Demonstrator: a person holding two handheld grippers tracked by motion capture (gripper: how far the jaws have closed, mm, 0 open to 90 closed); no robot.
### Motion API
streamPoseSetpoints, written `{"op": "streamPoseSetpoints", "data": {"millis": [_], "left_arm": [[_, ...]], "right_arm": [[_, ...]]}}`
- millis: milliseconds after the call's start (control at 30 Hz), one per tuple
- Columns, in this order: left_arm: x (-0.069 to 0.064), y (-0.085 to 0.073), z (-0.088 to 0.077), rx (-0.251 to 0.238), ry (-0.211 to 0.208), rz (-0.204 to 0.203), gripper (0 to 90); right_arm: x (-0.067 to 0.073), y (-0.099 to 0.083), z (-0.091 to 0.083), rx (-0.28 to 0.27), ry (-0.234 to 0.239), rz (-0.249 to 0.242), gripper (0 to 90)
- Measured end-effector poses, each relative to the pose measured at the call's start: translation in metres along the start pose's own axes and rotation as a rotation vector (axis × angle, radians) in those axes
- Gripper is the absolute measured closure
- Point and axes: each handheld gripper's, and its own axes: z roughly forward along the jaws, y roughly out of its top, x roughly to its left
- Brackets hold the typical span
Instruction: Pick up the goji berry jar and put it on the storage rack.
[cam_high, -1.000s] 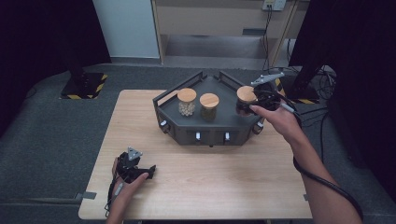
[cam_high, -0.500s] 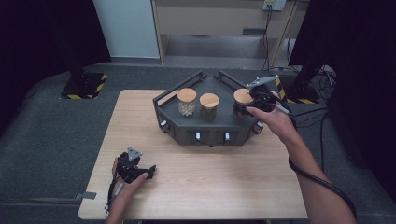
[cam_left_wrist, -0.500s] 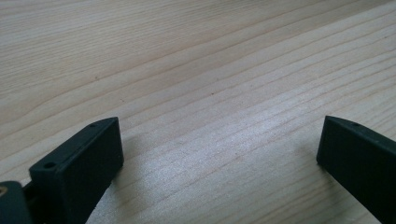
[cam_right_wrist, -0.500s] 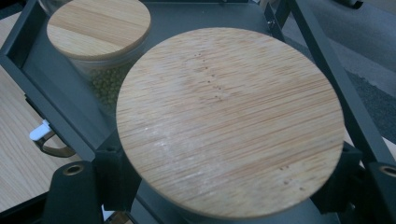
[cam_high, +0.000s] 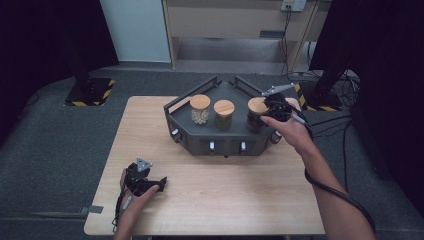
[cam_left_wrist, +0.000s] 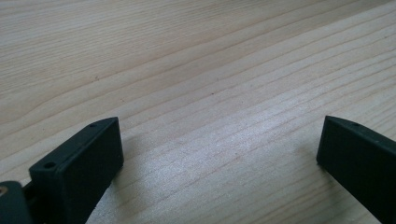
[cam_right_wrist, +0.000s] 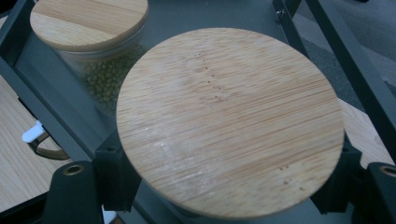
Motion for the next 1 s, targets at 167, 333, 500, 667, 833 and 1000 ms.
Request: {"op": "streamPoseSetpoints", "data": {"millis": [167,333,500,667,833,1000], "left_arm": [[0.000,0.000,0.000,0.000,0.000,0.000,0.0],[0.000,0.000,0.000,0.000,0.000,0.000,0.0],[0.000,0.000,0.000,0.000,0.000,0.000,0.0],[0.000,0.000,0.000,0.000,0.000,0.000,0.0],[0.000,0.000,0.000,0.000,0.000,0.000,0.0],[0.000,0.000,0.000,0.000,0.001,0.000,0.0]], "right_arm": [[0.001,-0.001,0.003,-0.002,0.003,0.002,26.1],[0.003,-0.002,0.007,-0.005,0.006,0.007,26.1],[0.004,-0.003,0.011,-0.001,0.008,0.007,26.0],[0.005,-0.004,0.014,-0.004,0.009,0.006,26.1],[0.005,-0.007,0.015,-0.015,0.010,0.009,26.1],[0.006,-0.009,0.018,-0.013,0.007,0.011,26.1]]}}
